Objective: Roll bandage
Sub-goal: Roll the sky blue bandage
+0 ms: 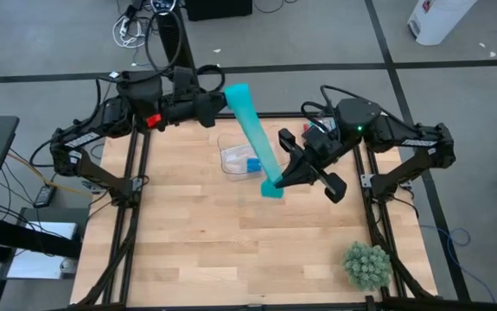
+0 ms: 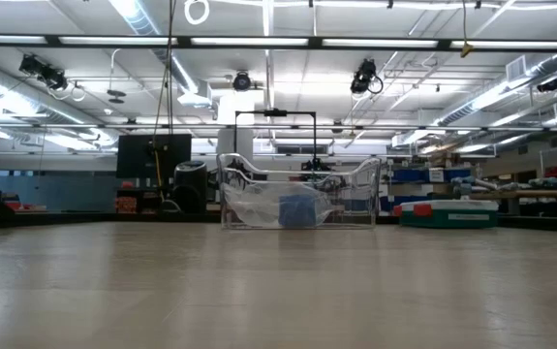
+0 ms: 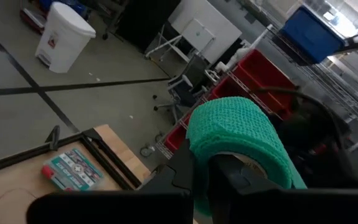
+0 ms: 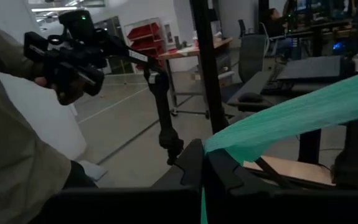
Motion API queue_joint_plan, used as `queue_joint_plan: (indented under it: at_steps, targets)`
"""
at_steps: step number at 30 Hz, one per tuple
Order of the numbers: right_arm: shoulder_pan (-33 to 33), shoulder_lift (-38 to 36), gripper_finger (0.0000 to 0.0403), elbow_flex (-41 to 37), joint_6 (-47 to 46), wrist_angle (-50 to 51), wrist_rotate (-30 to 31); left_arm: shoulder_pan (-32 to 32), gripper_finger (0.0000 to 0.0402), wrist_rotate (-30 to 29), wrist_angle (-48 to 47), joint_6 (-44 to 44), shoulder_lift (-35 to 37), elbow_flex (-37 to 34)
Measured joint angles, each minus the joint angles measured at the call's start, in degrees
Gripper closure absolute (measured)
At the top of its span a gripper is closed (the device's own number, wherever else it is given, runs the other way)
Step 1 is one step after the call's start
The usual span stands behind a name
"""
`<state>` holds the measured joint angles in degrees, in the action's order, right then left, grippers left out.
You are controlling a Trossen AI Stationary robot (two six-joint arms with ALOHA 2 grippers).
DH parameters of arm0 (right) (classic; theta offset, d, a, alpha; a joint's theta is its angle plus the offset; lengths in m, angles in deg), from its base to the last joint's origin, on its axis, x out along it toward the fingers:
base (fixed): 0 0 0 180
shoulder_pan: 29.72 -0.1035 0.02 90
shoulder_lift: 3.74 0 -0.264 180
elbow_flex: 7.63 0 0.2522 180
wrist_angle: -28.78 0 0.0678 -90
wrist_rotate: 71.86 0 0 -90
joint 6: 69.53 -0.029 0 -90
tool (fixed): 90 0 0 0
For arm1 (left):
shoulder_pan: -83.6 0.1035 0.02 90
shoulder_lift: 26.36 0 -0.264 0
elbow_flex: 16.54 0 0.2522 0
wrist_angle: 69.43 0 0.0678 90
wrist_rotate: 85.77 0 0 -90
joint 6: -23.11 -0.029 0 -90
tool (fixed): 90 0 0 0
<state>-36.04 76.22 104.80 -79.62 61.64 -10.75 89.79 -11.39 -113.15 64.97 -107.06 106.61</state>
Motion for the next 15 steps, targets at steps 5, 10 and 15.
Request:
queue_joint_plan:
  at_steps: [5, 10, 15]
  targets:
    - [-1.23, 0.00, 0.0403, 0.00, -1.02, -0.15, 0.88, 1.36, 0.0375, 0.04, 0.20, -0.74, 0.00, 0.00]
    - [-2.85, -0.02, 0.0403, 0.61, -2.11, -0.25, 1.09, 2.06, 0.0375, 0.79, 1.02, -0.76, 0.00, 0.00]
    - [-4.60, -0.15, 0.0403, 0.63, -0.71, -0.14, 2.49, 2.19, 0.0375, 0.80, 0.91, -0.91, 0.25, 0.00]
